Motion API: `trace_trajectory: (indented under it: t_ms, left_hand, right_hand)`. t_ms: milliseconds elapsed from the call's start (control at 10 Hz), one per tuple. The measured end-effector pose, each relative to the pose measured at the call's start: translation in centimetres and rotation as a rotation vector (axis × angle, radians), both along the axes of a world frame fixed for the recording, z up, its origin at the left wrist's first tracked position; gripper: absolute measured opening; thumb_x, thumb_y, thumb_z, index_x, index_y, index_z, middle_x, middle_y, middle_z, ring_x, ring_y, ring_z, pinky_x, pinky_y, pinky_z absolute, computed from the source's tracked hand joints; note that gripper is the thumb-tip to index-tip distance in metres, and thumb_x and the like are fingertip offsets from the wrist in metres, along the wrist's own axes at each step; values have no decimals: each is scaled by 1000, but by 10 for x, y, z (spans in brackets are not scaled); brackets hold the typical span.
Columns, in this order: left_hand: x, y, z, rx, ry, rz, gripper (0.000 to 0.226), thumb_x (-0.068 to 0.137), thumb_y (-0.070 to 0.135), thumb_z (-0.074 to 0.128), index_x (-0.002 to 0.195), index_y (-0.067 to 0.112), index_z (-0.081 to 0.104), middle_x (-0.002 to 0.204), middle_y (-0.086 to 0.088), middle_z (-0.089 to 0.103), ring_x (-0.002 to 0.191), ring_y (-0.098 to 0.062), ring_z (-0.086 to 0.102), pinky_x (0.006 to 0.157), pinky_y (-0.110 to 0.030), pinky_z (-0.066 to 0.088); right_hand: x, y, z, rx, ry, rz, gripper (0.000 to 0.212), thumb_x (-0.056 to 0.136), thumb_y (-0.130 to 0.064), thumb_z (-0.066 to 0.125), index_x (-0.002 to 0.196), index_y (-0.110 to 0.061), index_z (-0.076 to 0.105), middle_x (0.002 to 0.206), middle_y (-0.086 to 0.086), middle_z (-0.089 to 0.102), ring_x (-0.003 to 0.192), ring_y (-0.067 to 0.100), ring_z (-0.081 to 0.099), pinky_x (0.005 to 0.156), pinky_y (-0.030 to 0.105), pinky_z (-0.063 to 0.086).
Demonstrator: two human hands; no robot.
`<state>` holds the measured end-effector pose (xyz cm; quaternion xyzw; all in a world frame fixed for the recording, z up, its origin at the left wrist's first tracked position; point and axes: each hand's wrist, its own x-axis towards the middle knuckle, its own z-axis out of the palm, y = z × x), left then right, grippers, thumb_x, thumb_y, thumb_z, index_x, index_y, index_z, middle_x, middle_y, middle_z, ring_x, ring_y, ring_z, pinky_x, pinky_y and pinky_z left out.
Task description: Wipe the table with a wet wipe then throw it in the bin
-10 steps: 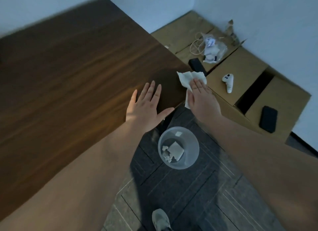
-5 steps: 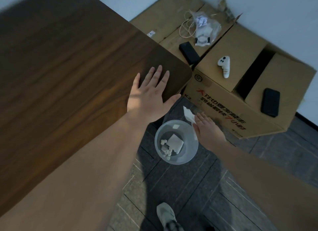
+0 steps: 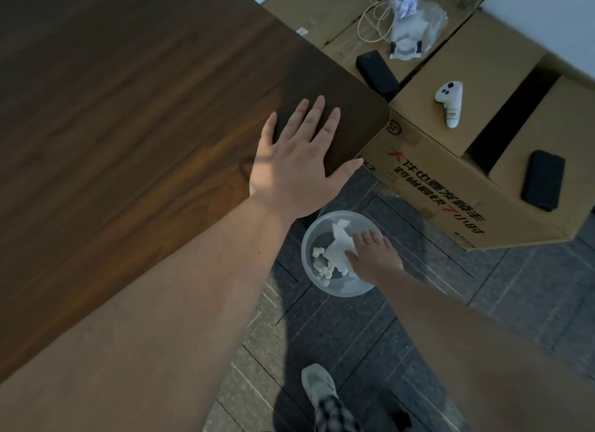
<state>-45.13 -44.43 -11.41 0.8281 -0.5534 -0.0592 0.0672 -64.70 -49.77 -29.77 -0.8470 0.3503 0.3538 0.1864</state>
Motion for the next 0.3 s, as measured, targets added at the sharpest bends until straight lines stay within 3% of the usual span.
trace_trajectory:
  t_ms: [300]
  left_hand:
    - [1,-2,6,60,-1,2,77,89,71,15,152,27,8,161,3,2,147,-15,-2,118,-47,1]
  right_hand:
    - [0,8,13,113,-24,125,62,101,-47,21,152,-16,7,161,3,6,147,20,-2,119,42,3]
